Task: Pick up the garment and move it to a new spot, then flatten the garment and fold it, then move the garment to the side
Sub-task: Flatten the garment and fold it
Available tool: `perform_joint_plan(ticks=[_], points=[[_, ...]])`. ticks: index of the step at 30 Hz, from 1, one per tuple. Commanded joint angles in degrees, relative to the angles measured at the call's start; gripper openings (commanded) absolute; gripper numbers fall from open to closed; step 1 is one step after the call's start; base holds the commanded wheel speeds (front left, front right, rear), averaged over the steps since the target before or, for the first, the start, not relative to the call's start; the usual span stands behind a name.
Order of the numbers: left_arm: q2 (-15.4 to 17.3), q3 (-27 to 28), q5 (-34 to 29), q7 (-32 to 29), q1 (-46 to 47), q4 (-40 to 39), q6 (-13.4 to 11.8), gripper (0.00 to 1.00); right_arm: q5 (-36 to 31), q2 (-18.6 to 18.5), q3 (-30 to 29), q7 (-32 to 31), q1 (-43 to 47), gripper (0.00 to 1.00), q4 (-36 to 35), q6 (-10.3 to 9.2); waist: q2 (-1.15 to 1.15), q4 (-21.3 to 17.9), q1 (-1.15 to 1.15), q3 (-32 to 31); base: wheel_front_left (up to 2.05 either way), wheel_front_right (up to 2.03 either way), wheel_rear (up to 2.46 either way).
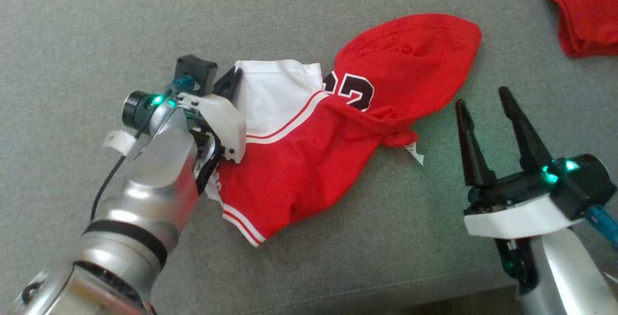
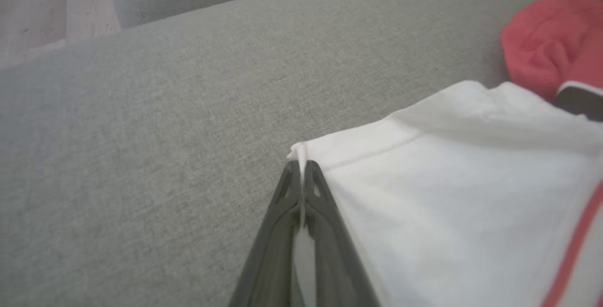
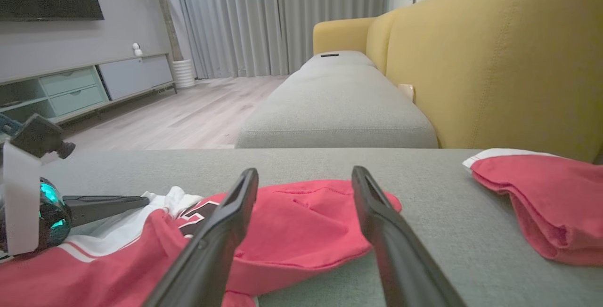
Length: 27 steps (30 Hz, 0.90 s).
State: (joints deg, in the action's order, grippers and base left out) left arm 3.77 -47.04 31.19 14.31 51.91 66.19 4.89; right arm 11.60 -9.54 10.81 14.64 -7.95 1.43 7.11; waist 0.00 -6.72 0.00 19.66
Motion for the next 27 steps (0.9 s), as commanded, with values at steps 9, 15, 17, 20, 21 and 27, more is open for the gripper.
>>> perform_joint_plan(ticks=[9,15,17,20,21,27], points=[[12.8,10.8,-4.5,0.7,-7.5,-25.2,-7.7,0.00,-0.2,0.8,0.4,0.4,1.4,1.00,-1.3,0.37,0.00,3.5,0.00,-3.7,0.00,0.00,0.00],[19.6,17.0,-6.4,0.7,-18.7,-39.0,-11.0,0.00,-0.2,1.1,1.3,0.4,2.4,1.00,-0.3,0.37,0.00,5.6,0.00,-6.0,0.00,0.00,0.00],[20.7,17.9,-6.7,0.7,-21.1,-41.3,-11.5,0.00,0.2,0.7,1.9,0.4,2.7,1.00,0.9,0.37,0.00,6.3,0.00,-6.5,0.00,0.00,0.00],[21.4,18.5,-7.0,0.7,-23.4,-43.5,-12.1,0.00,1.2,-0.3,2.4,0.4,1.9,1.00,3.6,0.37,0.00,7.3,0.00,-6.7,0.00,0.00,0.00],[21.4,18.5,-7.0,0.7,-23.9,-44.2,-12.3,0.00,1.9,-0.6,2.4,0.4,1.4,1.00,5.0,0.37,0.00,7.5,0.00,-6.7,0.00,0.00,0.00],[21.2,17.7,-7.4,0.6,-24.4,-45.5,-12.3,0.00,8.2,-3.1,0.2,0.4,-5.8,1.00,18.2,0.37,0.00,9.1,0.00,-5.9,0.00,0.00,0.00]])
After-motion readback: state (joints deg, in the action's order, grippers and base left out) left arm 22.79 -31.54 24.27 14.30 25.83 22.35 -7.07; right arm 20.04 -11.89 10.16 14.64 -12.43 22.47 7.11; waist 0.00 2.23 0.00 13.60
